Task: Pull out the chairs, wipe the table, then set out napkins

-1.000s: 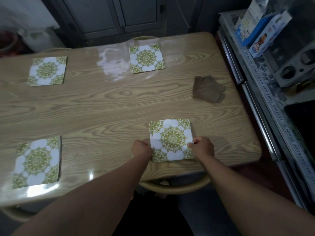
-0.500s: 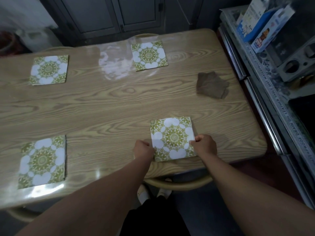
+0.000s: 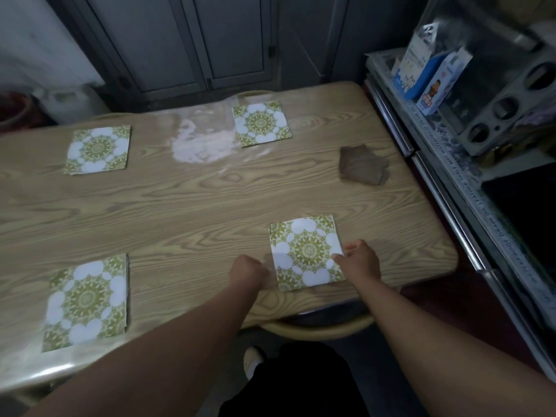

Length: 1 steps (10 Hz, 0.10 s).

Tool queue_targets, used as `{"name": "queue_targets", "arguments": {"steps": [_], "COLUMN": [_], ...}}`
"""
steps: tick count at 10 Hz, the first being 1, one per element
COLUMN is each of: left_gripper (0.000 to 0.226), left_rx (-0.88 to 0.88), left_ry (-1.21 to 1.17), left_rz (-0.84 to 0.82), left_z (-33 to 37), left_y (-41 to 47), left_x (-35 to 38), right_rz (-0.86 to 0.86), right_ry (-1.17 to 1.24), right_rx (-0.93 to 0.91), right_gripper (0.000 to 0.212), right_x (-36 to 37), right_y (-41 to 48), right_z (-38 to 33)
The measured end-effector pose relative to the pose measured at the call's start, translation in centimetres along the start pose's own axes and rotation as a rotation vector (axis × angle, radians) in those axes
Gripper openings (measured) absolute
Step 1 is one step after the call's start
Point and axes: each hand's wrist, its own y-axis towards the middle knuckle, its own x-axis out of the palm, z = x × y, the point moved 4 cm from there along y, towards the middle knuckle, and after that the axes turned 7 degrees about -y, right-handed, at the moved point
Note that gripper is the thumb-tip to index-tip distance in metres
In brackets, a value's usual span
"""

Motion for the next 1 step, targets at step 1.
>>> {"name": "queue_targets", "arguments": {"steps": [1], "left_gripper": [0.011], "left_rx": [0.0], "left_ry": [-0.033], "left_rz": [0.0], "left_z": [0.47], "left_y": [-0.75], "left_x": [-0.53], "right_rz": [0.001], "right_ry": [0.002], "right_rx": [-0.032], "right_gripper": [0.029], "right_x": [-0.49], "right_y": [-0.39], "right_z": [-0.35]}}
